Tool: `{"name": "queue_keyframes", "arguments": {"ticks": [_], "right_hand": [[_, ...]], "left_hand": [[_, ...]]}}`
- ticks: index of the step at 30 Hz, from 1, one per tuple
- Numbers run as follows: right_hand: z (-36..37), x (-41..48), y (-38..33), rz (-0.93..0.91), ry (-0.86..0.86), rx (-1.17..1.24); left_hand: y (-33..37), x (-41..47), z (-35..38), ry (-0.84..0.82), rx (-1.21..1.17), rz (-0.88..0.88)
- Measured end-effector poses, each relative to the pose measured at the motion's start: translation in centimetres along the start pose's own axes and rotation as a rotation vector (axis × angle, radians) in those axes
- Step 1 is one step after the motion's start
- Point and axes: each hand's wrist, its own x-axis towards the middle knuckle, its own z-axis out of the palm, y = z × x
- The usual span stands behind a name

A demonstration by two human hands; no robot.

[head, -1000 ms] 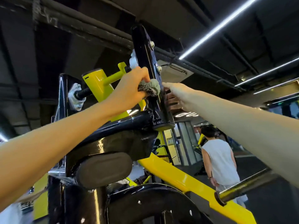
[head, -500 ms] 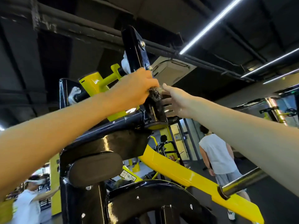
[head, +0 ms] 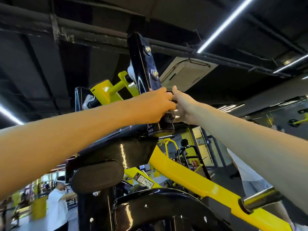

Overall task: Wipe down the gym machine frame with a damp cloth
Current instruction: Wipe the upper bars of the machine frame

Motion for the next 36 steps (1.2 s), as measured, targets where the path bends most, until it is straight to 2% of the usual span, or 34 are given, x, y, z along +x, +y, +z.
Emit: {"name": "queue_keyframes", "arguments": {"ticks": [4, 5, 8, 9, 13, 14, 17, 18, 22, 24, 27, 28, 29, 31, 33, 34, 36], "right_hand": [[-0.7, 0.8, -0.2, 0.009, -0.015, 0.091], [-0.9, 0.9, -0.2, 0.013, -0.030, 0.100], [-1.4, 1.4, -0.4, 0.005, -0.064, 0.066], [-1.4, 1.7, -0.5, 0.004, -0.066, 0.069], [-1.5, 2.3, 0.0, 0.039, -0.077, 0.112], [-1.6, 2.5, 0.3, 0.033, -0.083, 0.105], [-2.0, 2.7, 0.8, 0.022, -0.085, 0.121], [-2.2, 2.8, 0.8, 0.022, -0.090, 0.135], [-2.6, 2.9, 0.8, 0.035, -0.158, 0.178], [-2.9, 2.9, 1.1, 0.024, -0.162, 0.182], [-3.2, 2.8, 1.4, 0.029, -0.151, 0.181], [-3.3, 2.8, 1.5, 0.034, -0.151, 0.183], [-3.2, 2.7, 1.7, 0.033, -0.156, 0.183], [-3.0, 2.6, 1.9, 0.030, -0.178, 0.170], [-2.9, 2.4, 2.0, 0.027, -0.192, 0.168], [-2.9, 2.3, 2.0, 0.027, -0.199, 0.168], [-3.1, 2.3, 1.8, 0.037, -0.200, 0.178]], "left_hand": [[-4.0, 2.2, -1.3, 0.109, 0.118, -0.287], [-3.8, 2.5, -1.4, 0.083, 0.122, -0.293], [-1.6, 2.9, -0.5, -0.106, 0.067, -0.106], [-1.9, 2.9, -0.6, -0.098, 0.078, -0.073], [-5.5, 3.8, -1.9, 0.040, 0.197, -0.313], [-5.0, 4.0, -1.7, 0.025, 0.163, -0.298], [-1.4, 3.8, -0.3, -0.190, 0.069, -0.053], [-1.4, 4.0, -0.4, -0.209, 0.079, -0.024], [-5.3, 4.7, -1.1, -0.025, 0.200, -0.293], [-3.3, 4.1, -0.1, -0.033, 0.140, -0.229], [2.8, 2.3, 1.7, -0.127, 0.005, 0.110], [3.1, 2.1, 1.8, -0.153, 0.007, 0.143], [2.4, 2.5, 1.6, -0.167, 0.016, 0.098], [0.2, 2.8, 0.8, -0.126, 0.098, -0.081], [0.5, 2.4, 0.2, -0.009, 0.140, -0.125], [1.5, 2.3, 0.7, -0.030, 0.151, -0.023], [4.0, 2.1, 1.6, -0.208, 0.094, 0.201]]}}
